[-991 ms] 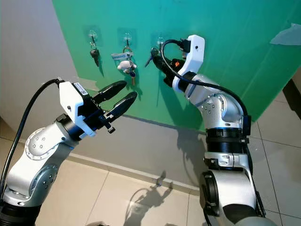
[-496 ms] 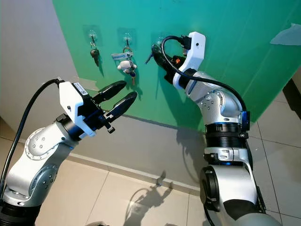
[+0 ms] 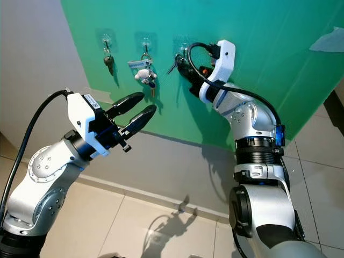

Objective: Hang keys on a hook

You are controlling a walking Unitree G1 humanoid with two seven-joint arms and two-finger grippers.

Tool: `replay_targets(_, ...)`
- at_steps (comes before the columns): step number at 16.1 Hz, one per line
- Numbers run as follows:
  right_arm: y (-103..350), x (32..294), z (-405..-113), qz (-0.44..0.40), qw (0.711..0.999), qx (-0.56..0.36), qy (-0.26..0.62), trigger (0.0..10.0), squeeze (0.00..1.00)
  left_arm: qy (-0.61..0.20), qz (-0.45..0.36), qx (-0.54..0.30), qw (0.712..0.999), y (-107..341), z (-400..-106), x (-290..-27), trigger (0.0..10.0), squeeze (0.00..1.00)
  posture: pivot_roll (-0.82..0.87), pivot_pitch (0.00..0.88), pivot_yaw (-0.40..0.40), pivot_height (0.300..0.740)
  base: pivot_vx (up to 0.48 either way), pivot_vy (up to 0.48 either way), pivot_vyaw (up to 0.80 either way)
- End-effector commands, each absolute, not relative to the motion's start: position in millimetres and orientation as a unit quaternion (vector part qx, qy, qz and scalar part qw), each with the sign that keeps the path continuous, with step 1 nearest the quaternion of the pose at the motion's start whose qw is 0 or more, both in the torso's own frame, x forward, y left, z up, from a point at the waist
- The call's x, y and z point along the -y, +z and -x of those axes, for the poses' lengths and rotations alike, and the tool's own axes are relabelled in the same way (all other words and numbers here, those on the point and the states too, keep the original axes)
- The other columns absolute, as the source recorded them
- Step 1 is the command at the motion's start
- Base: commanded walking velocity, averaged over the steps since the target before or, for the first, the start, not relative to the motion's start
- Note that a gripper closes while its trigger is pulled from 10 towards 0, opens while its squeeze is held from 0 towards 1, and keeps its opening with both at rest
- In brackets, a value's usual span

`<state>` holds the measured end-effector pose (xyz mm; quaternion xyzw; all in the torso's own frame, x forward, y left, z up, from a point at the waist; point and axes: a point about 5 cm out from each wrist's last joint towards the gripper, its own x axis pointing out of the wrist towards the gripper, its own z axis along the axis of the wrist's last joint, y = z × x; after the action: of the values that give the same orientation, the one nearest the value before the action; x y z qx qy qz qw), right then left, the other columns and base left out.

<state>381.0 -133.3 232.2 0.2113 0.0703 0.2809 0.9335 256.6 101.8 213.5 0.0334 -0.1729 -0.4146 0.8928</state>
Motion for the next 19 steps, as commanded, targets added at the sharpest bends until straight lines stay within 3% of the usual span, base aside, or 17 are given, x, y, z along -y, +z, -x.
replay_targets(1,237,135,-382,-0.206,0.933,-0.063,0.287,0.0,0.0,-0.415,-0.04,0.175,0.892,216,-255,-103,10.0,0.0,0.08,0.0,0.0,0.74,0.0,0.0,0.0)
replay_targets(7,224,137,-377,-0.183,0.938,-0.081,0.282,0.0,0.0,-0.415,-0.041,0.175,0.892,216,-256,-103,10.0,0.0,0.07,0.0,0.0,0.74,0.0,0.0,0.0)
replay_targets(8,223,136,-376,-0.164,0.942,-0.081,0.283,9.8,0.0,-0.416,-0.04,0.176,0.891,216,-256,-103,10.0,0.0,0.07,0.0,0.002,0.74,0.0,0.0,0.0)
replay_targets(11,224,137,-375,-0.15,0.945,-0.076,0.282,10.0,0.0,-0.416,-0.04,0.179,0.891,217,-257,-102,10.0,0.0,0.07,0.0,0.004,0.74,0.0,0.0,0.0)
replay_targets(12,224,136,-374,-0.149,0.944,-0.075,0.284,10.0,0.77,-0.416,-0.04,0.179,0.891,217,-257,-102,10.0,0.0,0.07,0.0,0.004,0.74,0.0,0.0,0.0)
replay_targets(13,224,136,-374,-0.148,0.944,-0.074,0.285,10.0,1.0,-0.415,-0.04,0.179,0.891,217,-257,-102,10.0,0.0,0.07,0.0,0.002,0.74,0.0,0.0,0.0)
replay_targets(19,230,136,-369,-0.146,0.943,-0.057,0.293,10.0,1.0,-0.408,-0.042,0.183,0.894,218,-258,-103,10.0,0.0,0.07,0.0,0.002,0.74,0.0,0.0,0.0)
